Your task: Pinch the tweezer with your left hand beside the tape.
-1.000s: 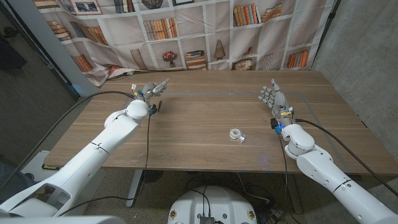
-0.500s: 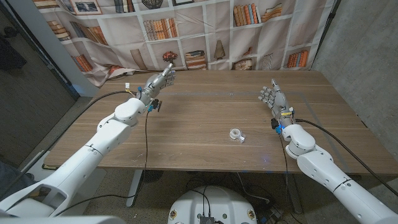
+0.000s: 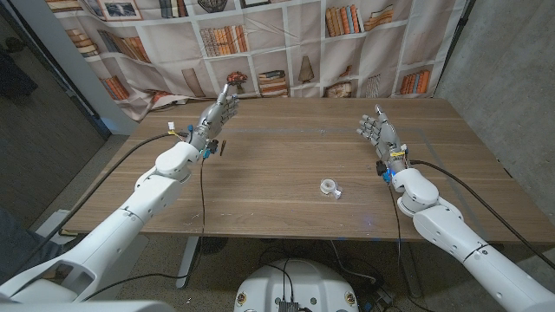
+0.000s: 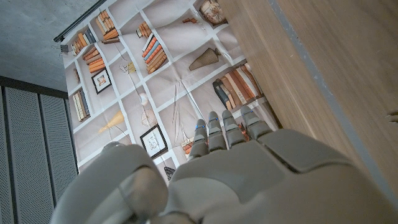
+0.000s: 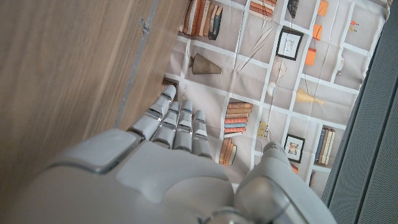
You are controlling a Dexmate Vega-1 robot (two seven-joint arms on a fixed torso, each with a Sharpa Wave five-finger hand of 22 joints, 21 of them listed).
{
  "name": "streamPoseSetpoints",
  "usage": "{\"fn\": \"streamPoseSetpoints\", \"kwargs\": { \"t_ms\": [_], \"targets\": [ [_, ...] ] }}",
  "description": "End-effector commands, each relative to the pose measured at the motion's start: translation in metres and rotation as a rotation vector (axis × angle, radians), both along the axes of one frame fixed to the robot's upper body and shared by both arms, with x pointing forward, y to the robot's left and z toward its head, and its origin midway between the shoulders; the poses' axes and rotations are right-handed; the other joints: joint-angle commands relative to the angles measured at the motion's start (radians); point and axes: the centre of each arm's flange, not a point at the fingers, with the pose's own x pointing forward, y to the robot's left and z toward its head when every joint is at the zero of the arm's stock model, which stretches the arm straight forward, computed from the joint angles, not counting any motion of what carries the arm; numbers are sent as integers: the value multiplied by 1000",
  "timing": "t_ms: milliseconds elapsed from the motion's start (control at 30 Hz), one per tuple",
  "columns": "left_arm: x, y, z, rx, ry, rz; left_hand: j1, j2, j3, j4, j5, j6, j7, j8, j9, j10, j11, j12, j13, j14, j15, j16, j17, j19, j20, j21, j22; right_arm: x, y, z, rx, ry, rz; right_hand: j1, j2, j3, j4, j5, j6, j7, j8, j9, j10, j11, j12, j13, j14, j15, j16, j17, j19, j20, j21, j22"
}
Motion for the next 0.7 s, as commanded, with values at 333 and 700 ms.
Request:
{"fn": "streamPoseSetpoints", "kwargs": {
  "t_ms": [333, 700],
  "targets": [
    [-11, -3, -10, 54, -1, -12, -8, -3, -21, -2, 14, -4, 8, 14, -1, -41, -2, -1, 2, -42, -6, -4, 3, -40, -6, -12, 4, 5, 1, 27, -124, -31, 48, -10, -3, -11, -2, -2, 39, -39, 10, 2, 14, -24, -2, -1, -1, -30, -5, 4, -3, -18, -16, 5],
    [-14, -2, -13, 51, 11, 1, -6, 0, -23, -6, 16, -1, 9, 17, -1, -50, -3, 2, 2, -53, -3, -2, 2, -53, -10, -14, 5, 10, 4, 24, -107, -15, 58, -14, -5, -14, -2, -1, 45, -27, 9, 2, 13, -14, -3, -1, -2, -23, -4, 4, -5, -15, -19, 5]
  ]
}}
